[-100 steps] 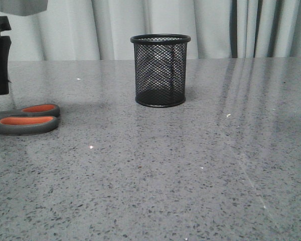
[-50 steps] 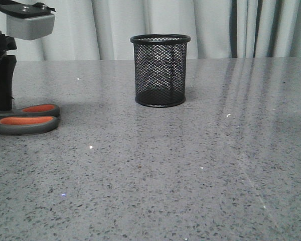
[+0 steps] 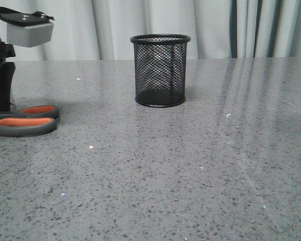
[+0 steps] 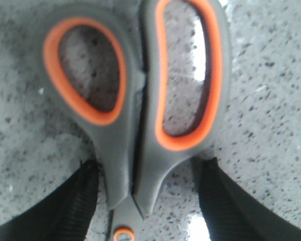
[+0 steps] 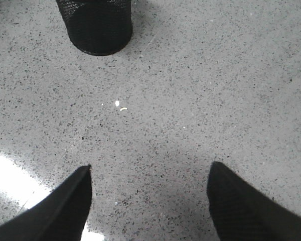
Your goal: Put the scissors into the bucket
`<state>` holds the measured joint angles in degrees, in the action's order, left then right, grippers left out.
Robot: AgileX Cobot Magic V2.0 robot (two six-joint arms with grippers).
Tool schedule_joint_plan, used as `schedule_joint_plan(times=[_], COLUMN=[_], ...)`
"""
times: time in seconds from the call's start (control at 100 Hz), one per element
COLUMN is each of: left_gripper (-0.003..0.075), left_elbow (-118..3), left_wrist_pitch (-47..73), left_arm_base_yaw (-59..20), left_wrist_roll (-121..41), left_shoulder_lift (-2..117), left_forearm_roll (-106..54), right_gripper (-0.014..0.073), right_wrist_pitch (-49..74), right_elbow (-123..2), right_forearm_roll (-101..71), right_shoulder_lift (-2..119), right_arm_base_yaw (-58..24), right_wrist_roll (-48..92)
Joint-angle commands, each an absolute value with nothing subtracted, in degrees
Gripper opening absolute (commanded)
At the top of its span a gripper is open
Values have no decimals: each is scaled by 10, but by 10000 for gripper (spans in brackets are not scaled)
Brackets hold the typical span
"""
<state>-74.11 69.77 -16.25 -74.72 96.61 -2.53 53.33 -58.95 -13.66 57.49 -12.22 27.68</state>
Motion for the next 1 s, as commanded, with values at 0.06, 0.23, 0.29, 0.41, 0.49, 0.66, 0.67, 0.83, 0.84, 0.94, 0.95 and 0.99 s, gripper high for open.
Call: schedule_joint_plan(times=[0.06, 0.23, 0.29, 0.41, 0.49, 0.66, 0.67, 0.83, 0.84, 0.94, 0.95, 0.99], left_gripper=[382, 230, 199, 190, 190, 190, 190, 190, 190, 190, 190, 190], left_elbow=[-754, -754, -754, -754, -754, -776, -778, -838, -840, -874, -876, -887], left_wrist_pitch=[712, 712, 712, 712, 712, 716, 716, 731, 731, 731, 731, 731], left_arm_base_yaw=[-155, -155, -155, -155, -155, -155, -155, -155, -155, -155, -155, -155], left_wrist_roll=[-749, -758, -758, -758, -758, -755, -755, -729, -726, -715, -714, -712], left_shoulder_lift=[950, 950, 950, 950, 950, 948, 948, 940, 939, 926, 926, 919], left_forearm_roll=[-37, -44, -45, -48, -51, -63, -65, -88, -88, -97, -97, -98], right_gripper=[445, 445, 445, 445, 445, 445, 445, 445, 445, 445, 445, 445], right_wrist_pitch=[508, 508, 508, 508, 508, 508, 508, 504, 504, 496, 495, 488], right_elbow=[-609, -609, -609, -609, -609, -609, -609, -609, -609, -609, -609, -609], right_forearm_roll=[-145, -145, -145, -145, -145, -145, -145, -145, -145, -147, -147, -154], right_shoulder_lift=[570, 570, 570, 570, 570, 570, 570, 570, 570, 570, 570, 570], right_arm_base_yaw=[-123, -123, -123, -123, -123, -123, -123, -123, -123, -123, -123, -123], right_wrist_roll=[281, 282, 282, 282, 282, 282, 282, 282, 282, 282, 282, 282])
